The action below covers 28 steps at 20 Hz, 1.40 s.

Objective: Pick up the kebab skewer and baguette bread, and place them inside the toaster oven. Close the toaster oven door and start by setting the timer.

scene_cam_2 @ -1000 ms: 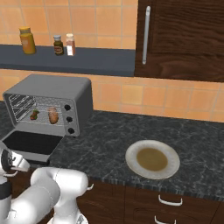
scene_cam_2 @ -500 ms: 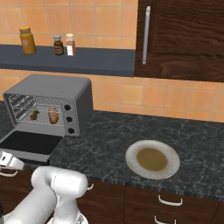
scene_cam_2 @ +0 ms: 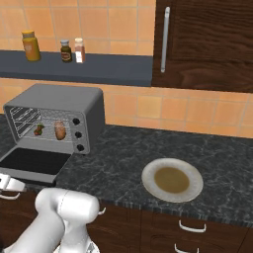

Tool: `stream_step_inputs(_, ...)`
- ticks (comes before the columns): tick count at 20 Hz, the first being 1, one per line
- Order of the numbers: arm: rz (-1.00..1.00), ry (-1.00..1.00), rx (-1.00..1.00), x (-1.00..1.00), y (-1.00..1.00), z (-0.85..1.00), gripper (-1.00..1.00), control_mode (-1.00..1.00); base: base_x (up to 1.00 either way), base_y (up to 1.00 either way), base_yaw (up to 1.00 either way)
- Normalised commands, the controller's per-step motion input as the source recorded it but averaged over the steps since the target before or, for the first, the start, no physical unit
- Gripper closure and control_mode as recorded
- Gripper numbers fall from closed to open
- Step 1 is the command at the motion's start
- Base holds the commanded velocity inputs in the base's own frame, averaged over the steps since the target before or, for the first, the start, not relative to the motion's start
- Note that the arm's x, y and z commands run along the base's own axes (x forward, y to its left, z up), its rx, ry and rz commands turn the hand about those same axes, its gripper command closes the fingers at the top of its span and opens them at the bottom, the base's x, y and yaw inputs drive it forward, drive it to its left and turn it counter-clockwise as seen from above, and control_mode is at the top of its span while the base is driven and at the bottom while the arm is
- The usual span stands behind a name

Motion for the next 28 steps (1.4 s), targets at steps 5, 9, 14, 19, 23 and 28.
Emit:
stream_step_inputs(5, 0.1, -0.06, 0.16, 0.52, -0.72, 0.42, -1.0, -1.0, 0.0, 0.0, 0.0)
stream_step_inputs(9, 0.07, 0.0, 0.17, 0.45, -0.46, 0.59, -1.0, -1.0, 0.0, 0.0, 0.0)
stream_step_inputs(14, 0.06, -0.06, 0.16, 0.44, -0.42, 0.22, -1.0, -1.0, 0.0, 0.0, 0.0)
stream_step_inputs(19, 0.04, -0.02, 0.17, 0.59, -0.26, 0.0, -1.0, -1.0, 0.0, 0.0, 0.0)
stream_step_inputs(23, 0.03, -0.04, 0.18, 0.6, -0.15, 0.18, -1.0, -1.0, 0.0, 0.0, 0.0)
stream_step_inputs(28, 0.02, -0.04, 0.12, 0.72, -0.32, 0.5, -1.0, -1.0, 0.0, 0.0, 0.0)
